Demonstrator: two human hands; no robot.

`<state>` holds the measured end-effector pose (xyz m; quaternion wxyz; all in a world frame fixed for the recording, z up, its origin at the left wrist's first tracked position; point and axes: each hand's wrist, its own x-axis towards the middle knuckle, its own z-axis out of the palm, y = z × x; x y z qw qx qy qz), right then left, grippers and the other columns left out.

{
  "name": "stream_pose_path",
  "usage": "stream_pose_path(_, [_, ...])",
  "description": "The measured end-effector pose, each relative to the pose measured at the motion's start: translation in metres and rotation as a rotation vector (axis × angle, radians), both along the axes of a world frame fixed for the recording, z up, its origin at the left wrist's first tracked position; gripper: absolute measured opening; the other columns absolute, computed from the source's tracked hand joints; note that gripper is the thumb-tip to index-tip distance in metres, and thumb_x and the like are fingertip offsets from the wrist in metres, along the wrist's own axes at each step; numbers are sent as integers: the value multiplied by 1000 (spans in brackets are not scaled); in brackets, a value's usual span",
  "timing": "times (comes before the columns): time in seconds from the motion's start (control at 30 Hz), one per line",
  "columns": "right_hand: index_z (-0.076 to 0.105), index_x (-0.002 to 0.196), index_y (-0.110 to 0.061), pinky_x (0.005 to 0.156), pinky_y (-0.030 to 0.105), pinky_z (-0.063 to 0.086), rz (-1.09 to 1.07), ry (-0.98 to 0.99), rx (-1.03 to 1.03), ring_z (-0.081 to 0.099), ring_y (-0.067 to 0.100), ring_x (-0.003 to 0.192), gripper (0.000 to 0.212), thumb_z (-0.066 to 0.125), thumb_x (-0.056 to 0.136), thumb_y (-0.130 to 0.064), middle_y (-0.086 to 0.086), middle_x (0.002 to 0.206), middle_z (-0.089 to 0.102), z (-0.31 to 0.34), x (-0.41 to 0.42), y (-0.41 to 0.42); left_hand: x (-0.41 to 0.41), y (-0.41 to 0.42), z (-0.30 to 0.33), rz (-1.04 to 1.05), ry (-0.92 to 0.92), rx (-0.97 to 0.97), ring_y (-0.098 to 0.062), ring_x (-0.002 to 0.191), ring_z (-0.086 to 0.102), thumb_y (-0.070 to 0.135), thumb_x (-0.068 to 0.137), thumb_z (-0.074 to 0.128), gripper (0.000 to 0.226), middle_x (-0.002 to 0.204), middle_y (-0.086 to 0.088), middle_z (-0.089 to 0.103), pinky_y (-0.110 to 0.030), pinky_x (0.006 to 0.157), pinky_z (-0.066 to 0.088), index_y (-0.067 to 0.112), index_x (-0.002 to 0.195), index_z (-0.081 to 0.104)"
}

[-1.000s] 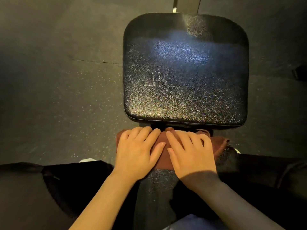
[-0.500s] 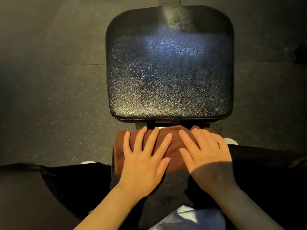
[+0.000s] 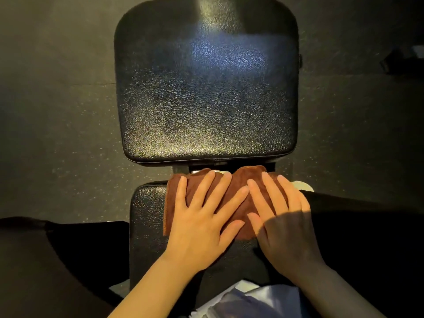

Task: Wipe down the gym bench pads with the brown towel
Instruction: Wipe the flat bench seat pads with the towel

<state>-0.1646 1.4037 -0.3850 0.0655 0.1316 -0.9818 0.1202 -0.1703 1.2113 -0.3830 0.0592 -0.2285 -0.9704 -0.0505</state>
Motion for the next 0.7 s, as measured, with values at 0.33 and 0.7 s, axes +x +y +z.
stream_pose_path(0.33, [33,149,-33,100,74,26,127,30,139,44,40,129,58,39,92,-43,9,148,48,6,-13,-33,12,-36,-7,138,36,43,-26,147,29,56,103,29,52,158,-5,33,-60,117,12,35,150,36])
stream_pose_path(0.7, [45,145,-21,95,58,37,225,39,163,54,39,109,56,40,93,-39,10,133,57,12,-30,-83,13,-75,-10,241,27,162,-27,145,33,63,98,34,59,153,-6,43,-54,117,19,33,148,39])
